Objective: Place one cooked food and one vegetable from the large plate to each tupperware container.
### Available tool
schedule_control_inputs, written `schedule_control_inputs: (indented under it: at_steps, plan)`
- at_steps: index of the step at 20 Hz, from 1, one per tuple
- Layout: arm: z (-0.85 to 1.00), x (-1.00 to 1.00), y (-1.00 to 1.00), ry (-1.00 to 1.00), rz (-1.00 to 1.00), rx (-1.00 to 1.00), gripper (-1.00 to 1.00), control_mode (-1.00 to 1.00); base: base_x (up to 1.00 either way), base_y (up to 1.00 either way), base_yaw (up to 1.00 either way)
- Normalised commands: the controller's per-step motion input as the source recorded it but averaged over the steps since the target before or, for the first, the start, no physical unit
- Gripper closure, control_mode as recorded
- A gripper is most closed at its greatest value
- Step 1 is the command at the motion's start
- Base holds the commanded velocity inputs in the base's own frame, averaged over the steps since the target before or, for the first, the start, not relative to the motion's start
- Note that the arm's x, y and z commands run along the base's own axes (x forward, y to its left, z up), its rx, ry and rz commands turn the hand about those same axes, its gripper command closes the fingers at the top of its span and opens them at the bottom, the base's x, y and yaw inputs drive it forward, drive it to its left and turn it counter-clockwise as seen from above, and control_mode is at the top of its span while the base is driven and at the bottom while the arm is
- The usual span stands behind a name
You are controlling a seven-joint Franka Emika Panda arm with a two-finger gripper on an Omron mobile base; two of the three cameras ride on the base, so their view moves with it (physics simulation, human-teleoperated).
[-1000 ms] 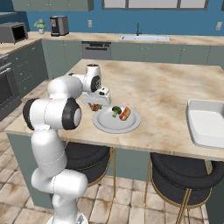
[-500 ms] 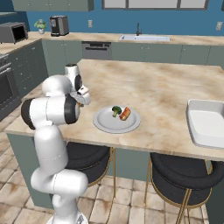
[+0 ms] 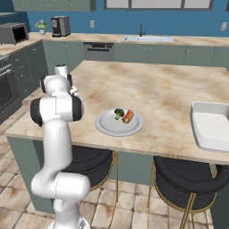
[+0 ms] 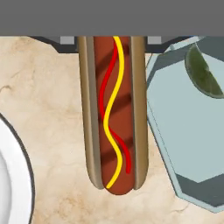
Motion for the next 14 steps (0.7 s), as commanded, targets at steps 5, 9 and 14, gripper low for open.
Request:
schedule_control_inputs:
  at_steps: [5, 9, 14]
  plan:
    - [-0.13, 0.34, 0.69, 0.11, 0.06, 0.00, 1.00, -1.00, 0.00, 0.00, 0.00]
    - [-0.44, 0.36, 0.42, 0.04, -0.02, 0.00, 1.00, -1.00, 0.00, 0.00, 0.00]
    - [-0.34, 0.04, -0.07, -0.01, 0.00, 0.00, 1.00, -1.00, 0.00, 0.00, 0.00]
